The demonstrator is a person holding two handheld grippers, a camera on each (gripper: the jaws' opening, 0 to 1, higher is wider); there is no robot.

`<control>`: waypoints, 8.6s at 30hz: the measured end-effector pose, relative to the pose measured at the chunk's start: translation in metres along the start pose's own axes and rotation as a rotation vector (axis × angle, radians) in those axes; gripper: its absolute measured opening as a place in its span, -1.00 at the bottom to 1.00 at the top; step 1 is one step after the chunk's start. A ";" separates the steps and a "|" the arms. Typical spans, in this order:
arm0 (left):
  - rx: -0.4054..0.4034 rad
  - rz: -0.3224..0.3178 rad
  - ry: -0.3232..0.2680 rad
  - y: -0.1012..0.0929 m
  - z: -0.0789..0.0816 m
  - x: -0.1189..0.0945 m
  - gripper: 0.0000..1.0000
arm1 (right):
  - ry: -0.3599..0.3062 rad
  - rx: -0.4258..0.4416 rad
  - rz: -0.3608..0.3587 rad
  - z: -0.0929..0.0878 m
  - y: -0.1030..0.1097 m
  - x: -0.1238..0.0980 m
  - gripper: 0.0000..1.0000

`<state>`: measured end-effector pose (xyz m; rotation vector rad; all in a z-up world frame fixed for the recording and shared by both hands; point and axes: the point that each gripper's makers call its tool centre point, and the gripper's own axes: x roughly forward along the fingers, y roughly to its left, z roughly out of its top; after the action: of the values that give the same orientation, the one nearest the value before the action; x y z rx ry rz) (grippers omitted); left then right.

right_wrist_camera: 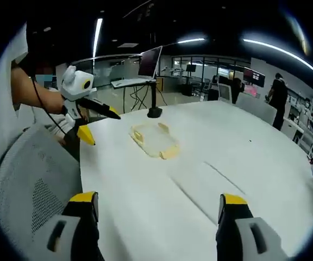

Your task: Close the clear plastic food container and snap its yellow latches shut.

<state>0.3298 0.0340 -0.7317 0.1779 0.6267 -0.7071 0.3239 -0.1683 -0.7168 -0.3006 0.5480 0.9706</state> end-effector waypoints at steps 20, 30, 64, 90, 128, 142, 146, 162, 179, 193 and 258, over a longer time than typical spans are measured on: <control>0.095 -0.058 0.074 0.047 0.003 0.002 0.67 | 0.044 -0.080 0.090 0.023 0.000 0.039 0.72; 0.143 -0.083 0.122 0.063 -0.002 0.005 0.61 | 0.060 -0.132 0.118 0.037 -0.004 0.053 0.65; 0.372 -0.133 0.246 0.122 -0.006 0.025 0.32 | 0.169 -0.253 0.273 0.055 -0.012 0.107 0.43; 0.538 -0.246 0.350 0.134 -0.014 0.047 0.14 | 0.252 -0.371 0.389 0.052 -0.021 0.146 0.38; 0.651 -0.356 0.457 0.145 -0.028 0.057 -0.22 | 0.429 -0.439 0.424 0.027 -0.035 0.185 0.10; 0.601 -0.393 0.469 0.143 -0.031 0.060 -0.19 | 0.446 -0.452 0.441 0.025 -0.032 0.190 0.04; 0.596 -0.411 0.466 0.142 -0.031 0.061 -0.22 | 0.450 -0.477 0.441 0.024 -0.033 0.190 0.02; 0.597 -0.399 0.490 0.143 -0.032 0.061 -0.21 | 0.468 -0.493 0.424 0.021 -0.034 0.189 -0.26; 0.613 -0.414 0.504 0.142 -0.032 0.061 -0.29 | 0.495 -0.501 0.422 0.021 -0.031 0.187 -0.28; 0.660 -0.418 0.558 0.139 -0.032 0.063 -0.26 | 0.565 -0.509 0.452 0.022 -0.033 0.188 -0.28; 0.643 -0.374 0.551 0.105 0.024 0.040 -0.31 | 0.507 -0.511 0.379 0.061 -0.047 0.121 -0.33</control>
<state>0.4340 0.0826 -0.7416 0.8892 0.9524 -1.2271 0.4359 -0.0801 -0.7346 -0.9421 0.8325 1.4113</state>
